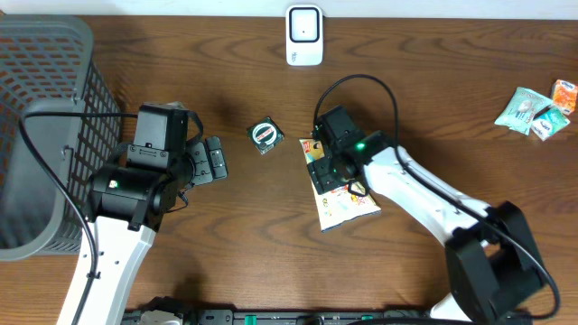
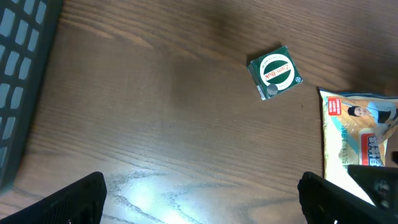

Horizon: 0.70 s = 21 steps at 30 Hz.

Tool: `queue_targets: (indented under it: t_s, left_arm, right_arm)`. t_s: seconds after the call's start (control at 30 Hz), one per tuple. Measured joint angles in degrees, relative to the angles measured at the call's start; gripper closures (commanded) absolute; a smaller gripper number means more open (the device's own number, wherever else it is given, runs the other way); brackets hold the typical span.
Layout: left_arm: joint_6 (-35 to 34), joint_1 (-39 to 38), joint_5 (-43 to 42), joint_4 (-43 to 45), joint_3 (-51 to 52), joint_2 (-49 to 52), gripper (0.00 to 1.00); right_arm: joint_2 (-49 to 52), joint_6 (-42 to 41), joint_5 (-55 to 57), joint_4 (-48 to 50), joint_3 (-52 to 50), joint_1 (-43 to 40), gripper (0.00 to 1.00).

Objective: Scan the item barcode
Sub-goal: 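Carry the snack bag up under the white scanner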

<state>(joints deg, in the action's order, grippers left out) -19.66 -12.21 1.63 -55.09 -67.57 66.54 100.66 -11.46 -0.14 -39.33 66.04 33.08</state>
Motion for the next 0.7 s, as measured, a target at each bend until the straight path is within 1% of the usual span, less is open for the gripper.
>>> queue_targets:
  t_s: [0.07, 0.1, 0.17, 0.23, 0.27, 0.3, 0.4, 0.6, 0.7]
  left_arm:
    - [0.0, 0.0, 0.0, 0.0, 0.0, 0.0, 0.02]
    - [0.0, 0.0, 0.0, 0.0, 0.0, 0.0, 0.02]
    - [0.0, 0.0, 0.0, 0.0, 0.0, 0.0, 0.02]
    - [0.0, 0.0, 0.0, 0.0, 0.0, 0.0, 0.02]
    - [0.0, 0.0, 0.0, 0.0, 0.0, 0.0, 0.02]
    - [0.0, 0.0, 0.0, 0.0, 0.0, 0.0, 0.02]
    - [0.0, 0.0, 0.0, 0.0, 0.0, 0.0, 0.02]
    - [0.0, 0.0, 0.0, 0.0, 0.0, 0.0, 0.02]
    - [0.0, 0.0, 0.0, 0.0, 0.0, 0.0, 0.02]
  right_arm:
    - [2.0, 0.2, 0.2, 0.4, -0.1, 0.2, 0.41]
    - [2.9, 0.2, 0.3, 0.5, -0.1, 0.3, 0.47]
    - [5.0, 0.5, 0.8, 1.2, -0.2, 0.5, 0.63]
    - [5.8, 0.2, 0.8, 1.4, 0.1, 0.7, 0.83]
    - [5.8, 0.2, 0.9, 1.3, 0.3, 0.8, 0.90]
    - [5.8, 0.3, 1.0, 1.2, 0.5, 0.9, 0.93]
    - [5.8, 0.4, 1.2, 0.9, 1.2, 1.0, 0.99]
    - [5.8, 0.4, 1.5, 0.7, 2.8, 1.0, 0.99]
    - [5.8, 0.5, 3.0, 1.3, 5.2, 0.8, 0.99]
